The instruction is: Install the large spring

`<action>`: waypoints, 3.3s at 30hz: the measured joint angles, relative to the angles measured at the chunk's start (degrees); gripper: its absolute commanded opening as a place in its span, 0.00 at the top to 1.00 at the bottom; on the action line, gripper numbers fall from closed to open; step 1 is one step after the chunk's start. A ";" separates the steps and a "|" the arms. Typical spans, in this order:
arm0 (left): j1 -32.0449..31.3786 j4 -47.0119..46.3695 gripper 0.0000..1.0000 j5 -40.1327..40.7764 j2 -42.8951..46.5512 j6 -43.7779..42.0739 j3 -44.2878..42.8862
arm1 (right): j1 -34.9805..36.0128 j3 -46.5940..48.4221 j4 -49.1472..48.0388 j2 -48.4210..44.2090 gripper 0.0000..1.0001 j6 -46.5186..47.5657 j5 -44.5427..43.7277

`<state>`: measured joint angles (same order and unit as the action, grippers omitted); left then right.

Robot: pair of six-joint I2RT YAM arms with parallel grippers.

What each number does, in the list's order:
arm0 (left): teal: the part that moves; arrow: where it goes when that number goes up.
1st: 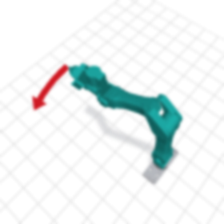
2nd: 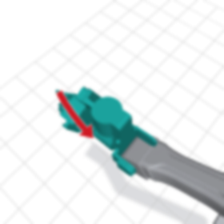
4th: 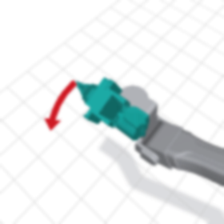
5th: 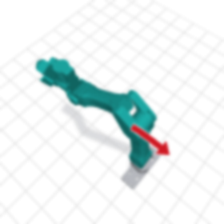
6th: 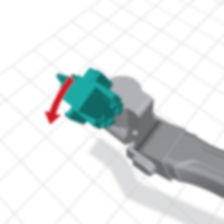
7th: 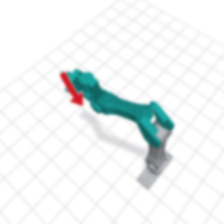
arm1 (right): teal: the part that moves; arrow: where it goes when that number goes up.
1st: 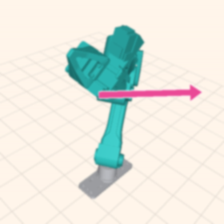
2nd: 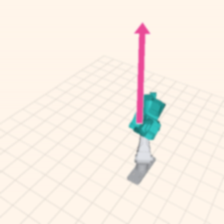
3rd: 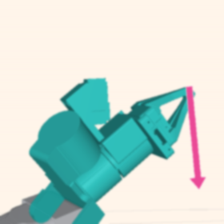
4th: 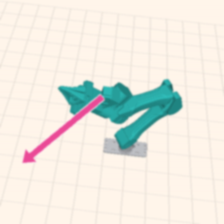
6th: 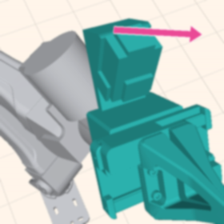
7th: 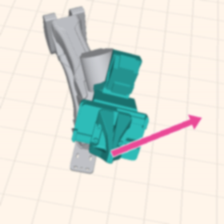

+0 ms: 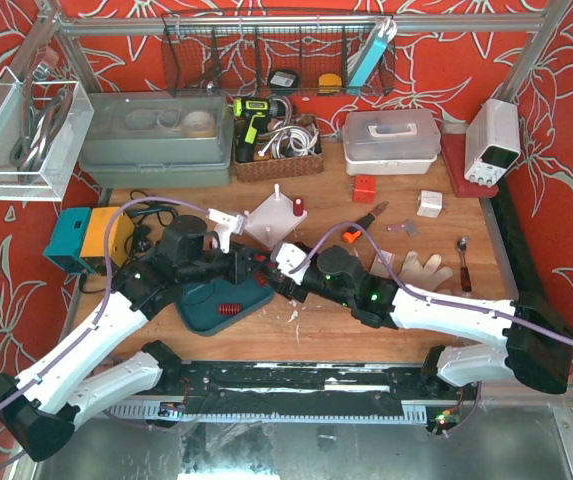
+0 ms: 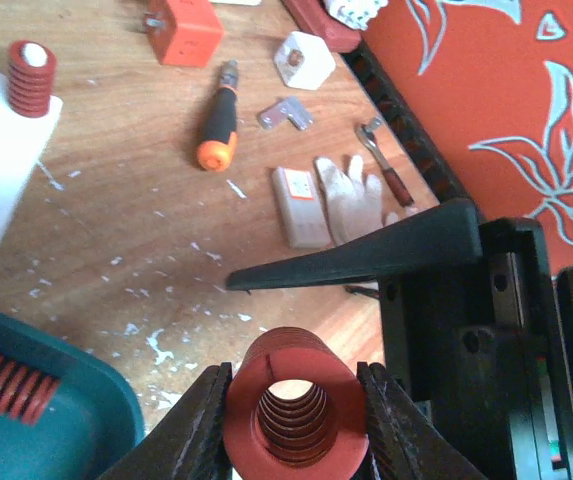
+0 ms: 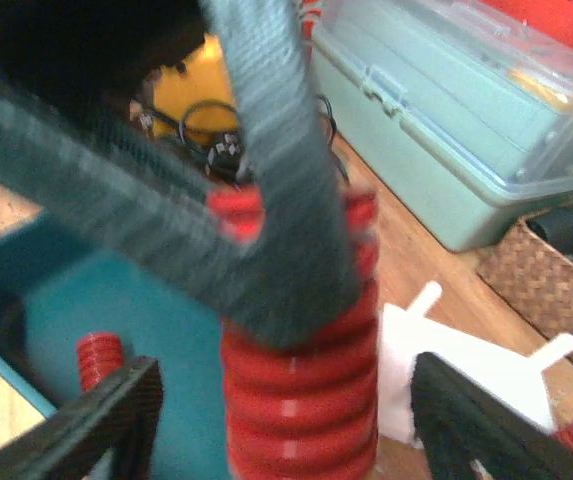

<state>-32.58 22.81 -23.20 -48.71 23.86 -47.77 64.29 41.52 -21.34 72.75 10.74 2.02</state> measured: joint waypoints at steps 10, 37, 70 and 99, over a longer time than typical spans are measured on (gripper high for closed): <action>-0.04 -2.25 1.00 16.02 -8.35 -3.26 -3.78 | -2.10 0.20 16.04 -10.91 0.01 -10.23 -18.01; 6.93 -11.45 1.00 33.88 -56.76 -11.02 -34.58 | -11.93 -10.88 19.23 -20.52 0.01 -23.54 -36.68; 8.61 -6.49 1.00 33.83 -70.73 -12.85 -49.22 | -12.68 -10.91 17.86 -19.04 0.01 -23.34 -36.54; 8.57 -0.20 0.93 33.11 -73.20 -13.81 -54.77 | -13.46 -10.88 16.98 -17.40 0.01 -23.34 -35.87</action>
<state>-24.01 22.61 9.91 -121.91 10.04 -102.54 50.83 30.63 -4.36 55.35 -12.60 -33.85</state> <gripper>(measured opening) 0.301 0.989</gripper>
